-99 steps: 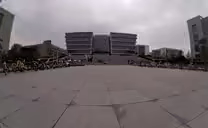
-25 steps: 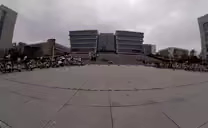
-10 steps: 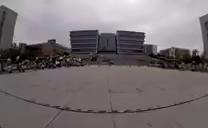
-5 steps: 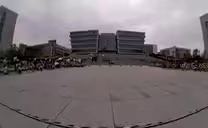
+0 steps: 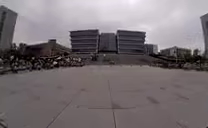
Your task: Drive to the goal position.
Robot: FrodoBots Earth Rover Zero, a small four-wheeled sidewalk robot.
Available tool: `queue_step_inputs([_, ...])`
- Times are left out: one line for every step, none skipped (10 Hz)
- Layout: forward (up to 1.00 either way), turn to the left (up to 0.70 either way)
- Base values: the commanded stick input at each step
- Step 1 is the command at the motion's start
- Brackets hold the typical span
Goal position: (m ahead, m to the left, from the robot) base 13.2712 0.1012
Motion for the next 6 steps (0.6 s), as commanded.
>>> queue_step_inputs([0.70, 0.00])
queue_step_inputs([0.70, 0.00])
queue_step_inputs([0.70, 0.00])
queue_step_inputs([0.70, 0.00])
queue_step_inputs([0.70, 0.00])
queue_step_inputs([0.70, 0.00])
